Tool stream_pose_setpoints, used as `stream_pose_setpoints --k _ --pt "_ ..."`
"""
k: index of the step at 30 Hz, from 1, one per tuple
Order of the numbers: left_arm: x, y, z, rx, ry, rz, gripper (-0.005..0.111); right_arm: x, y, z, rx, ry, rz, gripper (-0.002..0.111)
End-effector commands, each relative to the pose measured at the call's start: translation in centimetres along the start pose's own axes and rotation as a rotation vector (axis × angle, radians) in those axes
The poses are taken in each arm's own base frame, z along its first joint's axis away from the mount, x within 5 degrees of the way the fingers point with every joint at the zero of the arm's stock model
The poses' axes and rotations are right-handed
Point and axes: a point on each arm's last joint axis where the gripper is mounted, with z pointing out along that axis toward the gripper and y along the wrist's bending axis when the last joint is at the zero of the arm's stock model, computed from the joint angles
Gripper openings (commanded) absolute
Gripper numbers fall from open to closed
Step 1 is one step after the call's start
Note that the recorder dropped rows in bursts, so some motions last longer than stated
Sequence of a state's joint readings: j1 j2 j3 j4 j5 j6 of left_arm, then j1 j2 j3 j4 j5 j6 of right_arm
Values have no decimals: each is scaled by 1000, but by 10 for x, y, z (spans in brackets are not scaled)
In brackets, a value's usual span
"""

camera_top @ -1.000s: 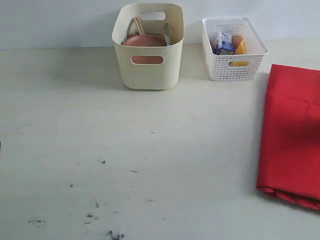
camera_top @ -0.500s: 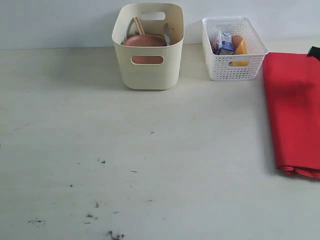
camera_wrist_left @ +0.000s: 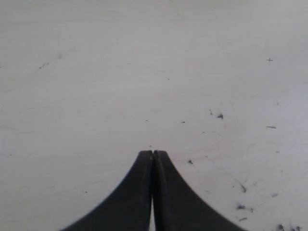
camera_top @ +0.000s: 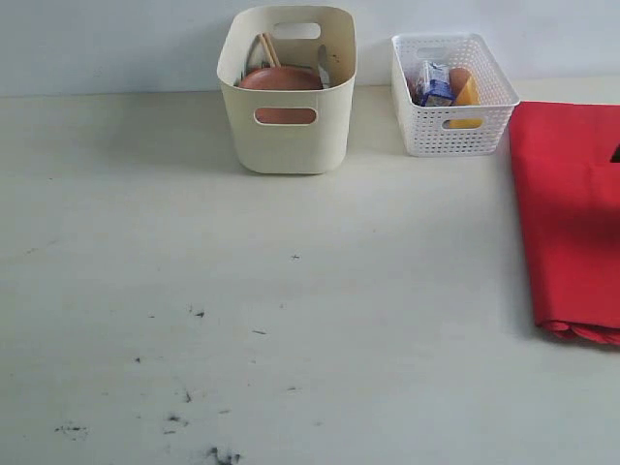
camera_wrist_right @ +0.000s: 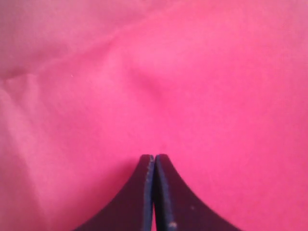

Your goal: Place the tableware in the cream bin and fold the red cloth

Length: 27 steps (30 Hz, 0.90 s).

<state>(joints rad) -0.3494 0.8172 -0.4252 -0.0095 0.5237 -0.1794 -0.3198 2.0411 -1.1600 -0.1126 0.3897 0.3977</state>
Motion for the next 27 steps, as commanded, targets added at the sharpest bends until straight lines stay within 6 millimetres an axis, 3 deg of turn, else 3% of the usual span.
stream_pose_setpoints --k 1,6,10,13,17,21,24,27 --pt "2 1 0 -3 1 -7 3 -16 12 14 -46 -100 -80 0" --pt "2 1 0 -4 6 -7 3 -34 32 44 -80 -95 -88 0" --pt "2 1 0 -4 6 -9 3 -50 67 65 -145 -92 -184 0" --pt "2 1 0 -4 6 -11 3 -61 89 74 -201 -50 -149 0" --pt "2 1 0 -4 6 -11 3 -83 103 59 -262 -46 -111 0" --pt "2 1 0 -4 7 -11 3 -107 94 24 -266 -117 -97 0" --pt "2 1 0 -4 7 -11 3 -110 82 12 -207 -93 -87 0" --pt "2 1 0 -3 1 -11 3 -102 76 11 -142 -3 -116 0"
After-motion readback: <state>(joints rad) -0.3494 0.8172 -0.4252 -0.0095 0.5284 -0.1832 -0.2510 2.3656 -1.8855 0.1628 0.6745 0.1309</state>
